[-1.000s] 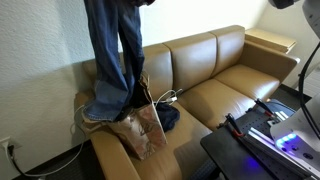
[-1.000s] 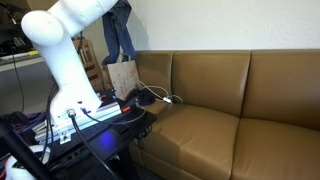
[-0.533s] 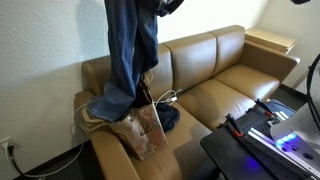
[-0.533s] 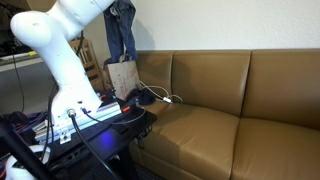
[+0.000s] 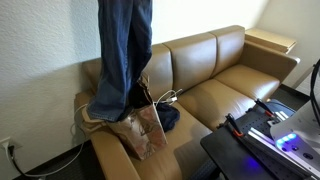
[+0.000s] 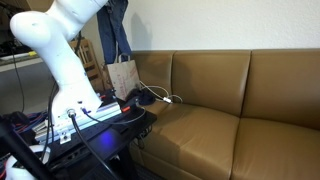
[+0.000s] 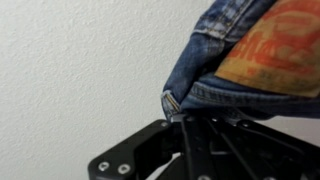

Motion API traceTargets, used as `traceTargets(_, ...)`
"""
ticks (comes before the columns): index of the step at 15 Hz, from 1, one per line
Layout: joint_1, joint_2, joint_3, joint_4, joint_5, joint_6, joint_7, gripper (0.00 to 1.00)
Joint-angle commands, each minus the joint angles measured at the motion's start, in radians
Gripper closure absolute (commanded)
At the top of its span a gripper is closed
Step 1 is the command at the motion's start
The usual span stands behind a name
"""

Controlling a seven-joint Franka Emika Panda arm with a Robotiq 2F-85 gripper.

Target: Place the blue jeans inside the brown bag on the sofa

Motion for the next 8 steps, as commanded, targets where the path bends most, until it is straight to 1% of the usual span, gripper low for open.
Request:
traceTargets(1, -0.077, -0.043, 0.058, 0.048, 0.007, 0.033, -0.195, 0.99)
traceTargets(5, -0.129, -0.045, 0.063, 0.053, -0.001, 0.062, -0.371, 0.99)
traceTargets(8, -0.135, -0.041, 0.034, 0.043, 0.002, 0.105, -0.449, 0.99)
